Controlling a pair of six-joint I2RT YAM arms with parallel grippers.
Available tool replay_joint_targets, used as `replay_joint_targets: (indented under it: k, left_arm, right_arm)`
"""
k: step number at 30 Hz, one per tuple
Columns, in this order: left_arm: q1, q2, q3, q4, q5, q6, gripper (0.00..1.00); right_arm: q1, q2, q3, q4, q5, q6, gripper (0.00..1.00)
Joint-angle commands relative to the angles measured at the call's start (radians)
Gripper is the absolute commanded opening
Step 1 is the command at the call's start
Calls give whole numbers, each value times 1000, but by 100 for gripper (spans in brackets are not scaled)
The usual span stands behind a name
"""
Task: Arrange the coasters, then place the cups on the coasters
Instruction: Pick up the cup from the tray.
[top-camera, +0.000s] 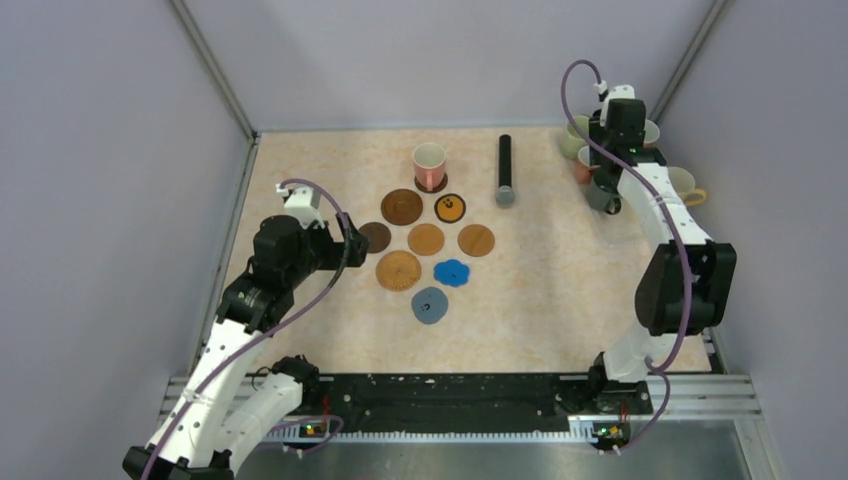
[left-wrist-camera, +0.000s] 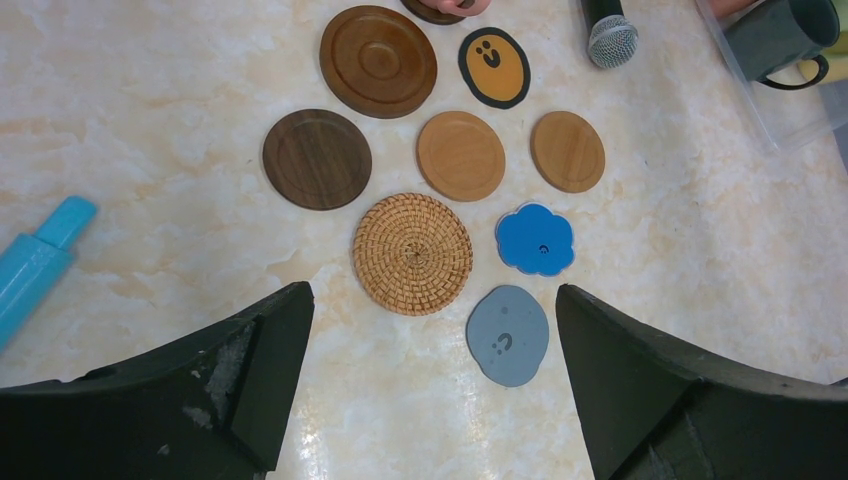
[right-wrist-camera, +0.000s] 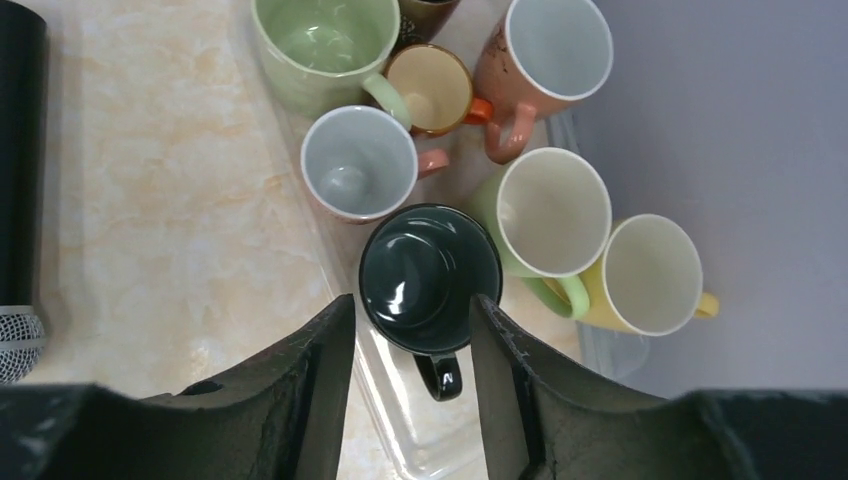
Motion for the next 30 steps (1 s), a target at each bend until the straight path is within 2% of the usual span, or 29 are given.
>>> replay_joint_targets:
  k: [1,7,11,23,30]
  left_arm:
    - [-3,-13,-5,43,11,6,96]
    - [-3,-10,-6,44,12,9,96]
    - [-3,-3,-6,44,13,4,96]
    - [-3,2,-6,43,10,4,96]
    - [-3,0,-4,44,10,4,96]
  right_arm:
    - [-16,48,18,44,-96,-22,44]
    - [-63,131,53,2,-109,-62,44]
    - [-88,171,66,1,-174,-58,44]
    - [-94,265,75,-6,-239,-73,40]
    - [-94,279,85,-17,-232,-77,27]
